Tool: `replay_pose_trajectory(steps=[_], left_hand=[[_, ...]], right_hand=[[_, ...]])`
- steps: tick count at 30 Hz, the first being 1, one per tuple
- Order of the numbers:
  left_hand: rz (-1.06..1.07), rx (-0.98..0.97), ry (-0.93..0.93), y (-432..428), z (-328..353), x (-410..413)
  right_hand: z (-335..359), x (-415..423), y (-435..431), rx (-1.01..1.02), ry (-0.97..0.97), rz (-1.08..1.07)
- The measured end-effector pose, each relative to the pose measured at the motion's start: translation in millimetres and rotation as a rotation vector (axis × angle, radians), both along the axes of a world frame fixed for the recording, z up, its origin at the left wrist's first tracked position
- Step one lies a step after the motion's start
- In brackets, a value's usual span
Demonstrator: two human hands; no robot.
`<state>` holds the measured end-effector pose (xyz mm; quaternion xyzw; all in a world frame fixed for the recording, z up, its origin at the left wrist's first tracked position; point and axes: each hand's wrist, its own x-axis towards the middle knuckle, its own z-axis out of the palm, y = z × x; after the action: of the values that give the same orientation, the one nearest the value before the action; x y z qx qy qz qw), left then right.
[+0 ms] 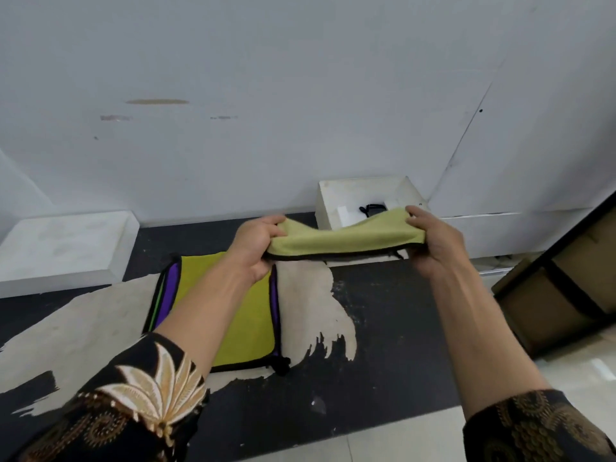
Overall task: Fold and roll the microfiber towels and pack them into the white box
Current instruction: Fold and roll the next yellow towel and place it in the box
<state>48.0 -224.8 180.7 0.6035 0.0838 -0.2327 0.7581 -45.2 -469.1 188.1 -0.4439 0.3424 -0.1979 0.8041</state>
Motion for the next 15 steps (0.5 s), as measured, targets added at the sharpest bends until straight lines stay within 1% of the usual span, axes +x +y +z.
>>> replay_pose_trajectory(steps=[3,5,7,8,11,13,15], left_hand=[[0.025,-0.02,-0.082,-26,-5,-25],[0.031,0.025,-0.097,-39,-30,-49],[0.034,0.138,-0.081,-49,-69,-76],[0.02,0.227,-0.068,-53,-92,-89],[-0.066,0.495,0.055,-56,-173,-123],[-0.1,0.611,0.151,-53,-206,-139],[-0.111,0.693,0.183,-52,-217,-148]], right_hand=[[-7,-28,-39,-0.116,-0.003,0.093],[-40,-49,-57,-0.16,0.073,0.141],[-90,-70,-69,-0.226,0.202,0.18],[-118,-80,-74,-0.275,0.286,0.213],[-190,-106,-82,-0.409,0.533,0.394],[-214,-115,-84,-0.511,0.639,0.509],[-218,-118,-87,-0.611,0.683,0.575]])
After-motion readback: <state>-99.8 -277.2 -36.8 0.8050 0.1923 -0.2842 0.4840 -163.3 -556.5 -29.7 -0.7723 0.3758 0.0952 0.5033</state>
